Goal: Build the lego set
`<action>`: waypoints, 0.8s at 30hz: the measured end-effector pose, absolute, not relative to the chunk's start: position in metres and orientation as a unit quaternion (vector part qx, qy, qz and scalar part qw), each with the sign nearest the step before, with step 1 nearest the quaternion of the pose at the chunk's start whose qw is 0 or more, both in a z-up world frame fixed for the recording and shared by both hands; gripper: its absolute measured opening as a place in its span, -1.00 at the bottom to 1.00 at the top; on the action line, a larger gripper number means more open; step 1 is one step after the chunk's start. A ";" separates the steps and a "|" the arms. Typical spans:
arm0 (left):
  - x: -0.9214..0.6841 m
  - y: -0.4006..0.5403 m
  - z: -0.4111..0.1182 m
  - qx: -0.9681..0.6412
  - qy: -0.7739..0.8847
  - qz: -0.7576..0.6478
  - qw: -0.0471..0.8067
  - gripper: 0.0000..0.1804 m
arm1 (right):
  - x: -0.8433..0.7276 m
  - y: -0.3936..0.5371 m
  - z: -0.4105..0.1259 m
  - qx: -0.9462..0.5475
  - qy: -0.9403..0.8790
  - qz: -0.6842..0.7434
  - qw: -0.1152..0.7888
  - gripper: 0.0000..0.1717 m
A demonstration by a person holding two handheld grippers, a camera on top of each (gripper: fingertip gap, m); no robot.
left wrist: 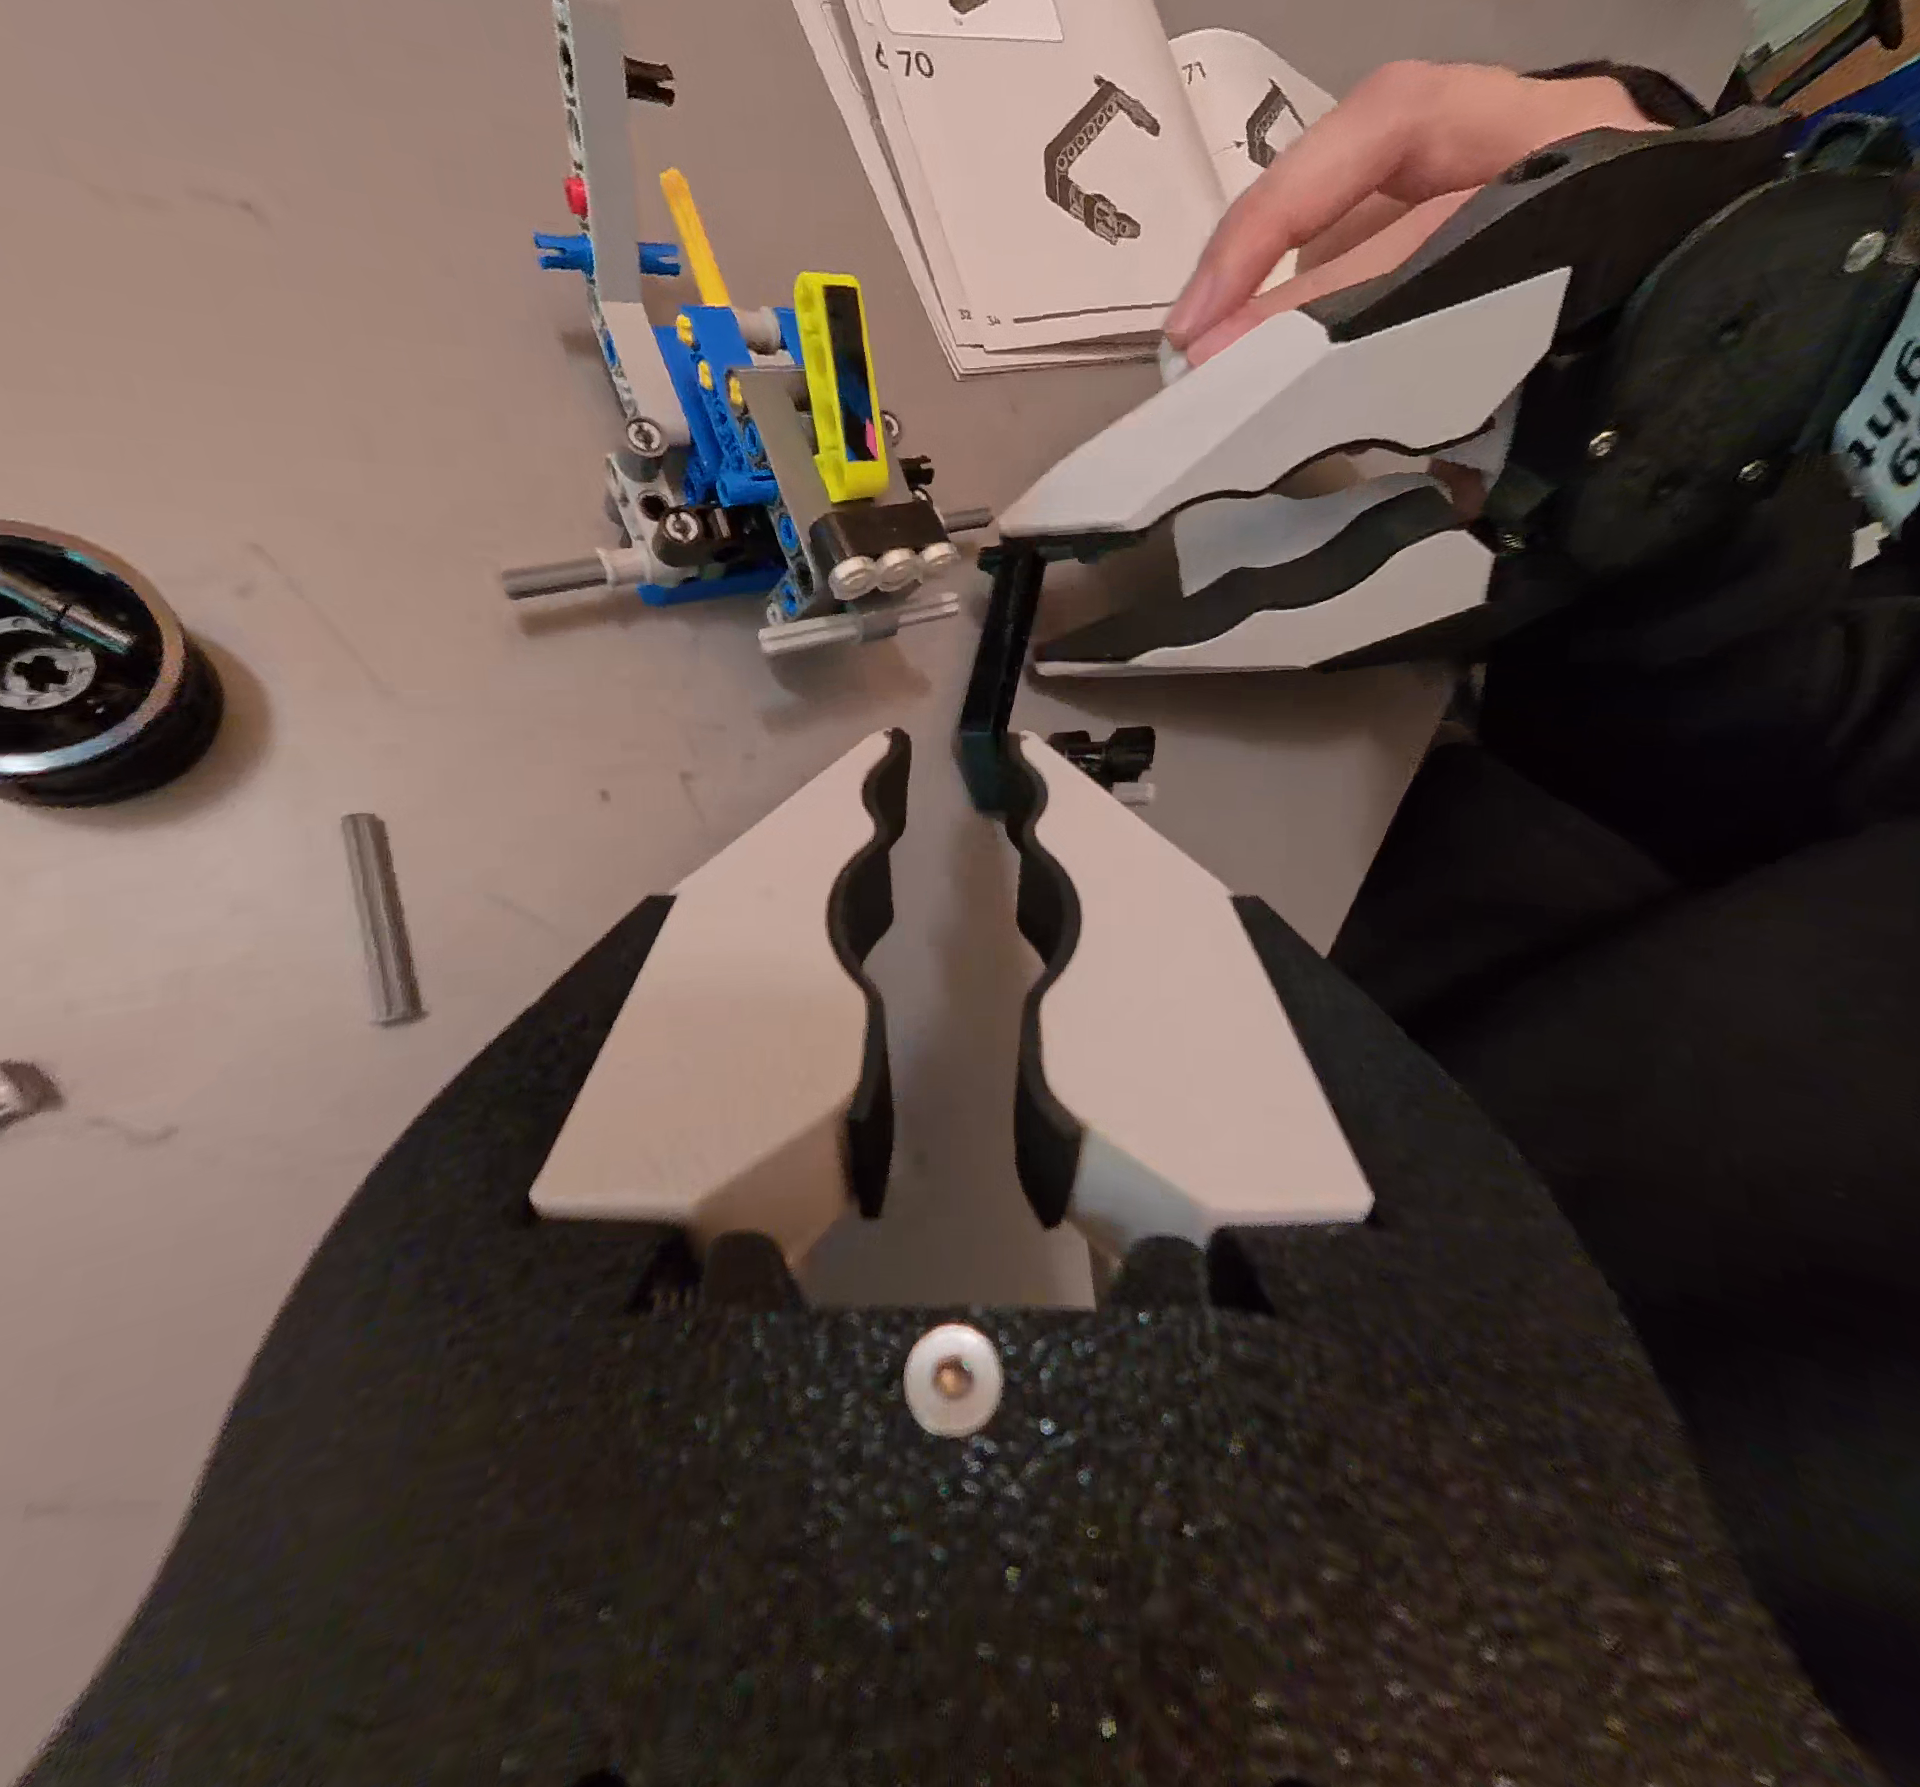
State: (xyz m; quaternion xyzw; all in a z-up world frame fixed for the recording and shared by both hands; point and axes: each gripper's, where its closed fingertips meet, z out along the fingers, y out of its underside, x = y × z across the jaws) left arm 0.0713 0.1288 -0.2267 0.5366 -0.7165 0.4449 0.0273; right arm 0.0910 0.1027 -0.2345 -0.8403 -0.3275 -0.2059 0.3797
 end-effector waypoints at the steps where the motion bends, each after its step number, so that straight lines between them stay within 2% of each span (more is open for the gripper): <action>1: 0.071 0.129 -0.227 0.537 -0.717 0.445 0.028 -0.84 | 0.091 0.104 -0.238 -0.842 -0.336 -0.203 0.370 -0.66; 3: 0.070 0.127 -0.227 0.535 -0.718 0.444 0.031 -0.84 | 0.093 0.109 -0.240 -0.838 -0.344 -0.216 0.365 -0.74; 5: 0.069 0.126 -0.227 0.533 -0.716 0.449 0.036 -0.84 | 0.090 0.108 -0.245 -0.838 -0.354 -0.210 0.357 -0.92; 15: 0.066 0.121 -0.201 0.486 -0.711 0.505 0.061 -0.86 | 0.079 0.112 -0.208 -0.738 -0.358 -0.328 0.468 -0.95; 24: 0.058 0.117 -0.195 0.454 -0.755 0.471 0.050 -0.86 | 0.067 0.119 -0.201 -0.685 -0.439 -0.395 0.428 -0.95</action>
